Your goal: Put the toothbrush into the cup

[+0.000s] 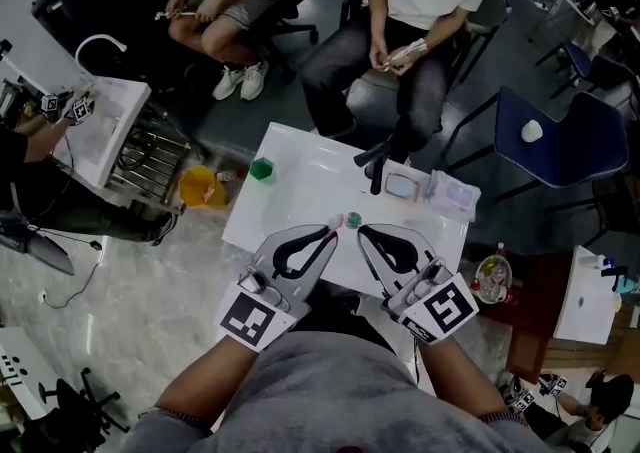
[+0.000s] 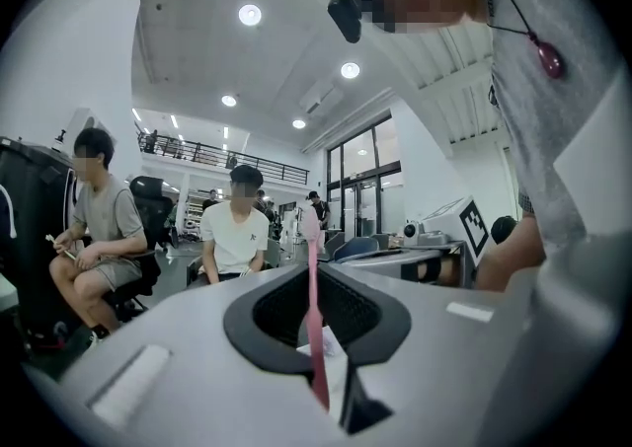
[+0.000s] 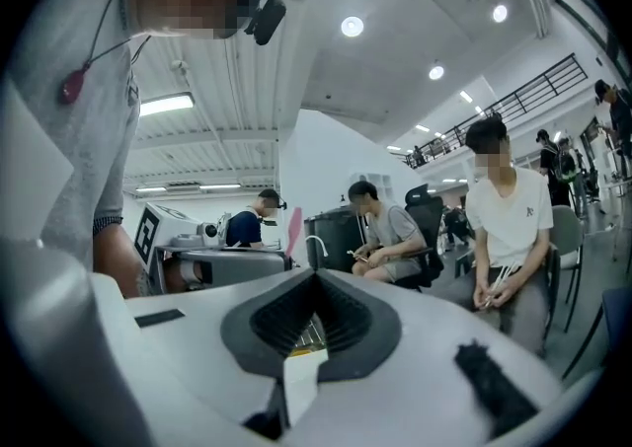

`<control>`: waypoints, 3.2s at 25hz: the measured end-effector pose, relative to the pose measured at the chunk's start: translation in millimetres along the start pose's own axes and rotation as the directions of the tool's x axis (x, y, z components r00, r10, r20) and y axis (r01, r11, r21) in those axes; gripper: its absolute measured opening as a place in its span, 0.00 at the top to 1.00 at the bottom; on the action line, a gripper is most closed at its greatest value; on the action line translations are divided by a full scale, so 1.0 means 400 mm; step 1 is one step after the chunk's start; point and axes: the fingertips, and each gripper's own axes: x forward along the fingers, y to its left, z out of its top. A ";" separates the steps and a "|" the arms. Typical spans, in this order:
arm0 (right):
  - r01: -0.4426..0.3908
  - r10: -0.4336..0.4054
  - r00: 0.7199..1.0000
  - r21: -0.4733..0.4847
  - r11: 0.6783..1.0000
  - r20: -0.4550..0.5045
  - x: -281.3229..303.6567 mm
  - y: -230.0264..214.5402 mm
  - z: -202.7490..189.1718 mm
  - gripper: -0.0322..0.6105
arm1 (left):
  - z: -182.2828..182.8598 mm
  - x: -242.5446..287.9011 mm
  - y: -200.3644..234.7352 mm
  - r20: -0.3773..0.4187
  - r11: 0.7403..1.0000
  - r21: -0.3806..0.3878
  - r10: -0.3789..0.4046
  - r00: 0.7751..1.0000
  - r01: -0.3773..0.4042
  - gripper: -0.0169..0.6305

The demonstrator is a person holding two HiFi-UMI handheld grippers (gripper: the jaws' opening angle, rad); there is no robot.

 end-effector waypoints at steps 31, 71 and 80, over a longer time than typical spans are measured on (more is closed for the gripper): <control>0.118 -0.114 0.989 0.047 0.992 -0.093 0.506 0.027 -0.122 0.93 | -0.041 -0.123 0.563 0.078 1.000 0.022 -0.023 0.997 0.022 0.92; 0.142 -0.126 0.986 0.147 0.979 -0.111 0.692 -0.172 -0.474 0.93 | -0.510 0.029 0.785 -0.074 0.987 -0.035 0.157 0.985 -0.160 0.95; 0.154 -0.133 0.983 0.180 0.972 -0.126 0.703 -0.179 -0.504 0.93 | -0.568 0.045 0.789 -0.124 0.991 -0.039 0.119 0.985 -0.125 0.95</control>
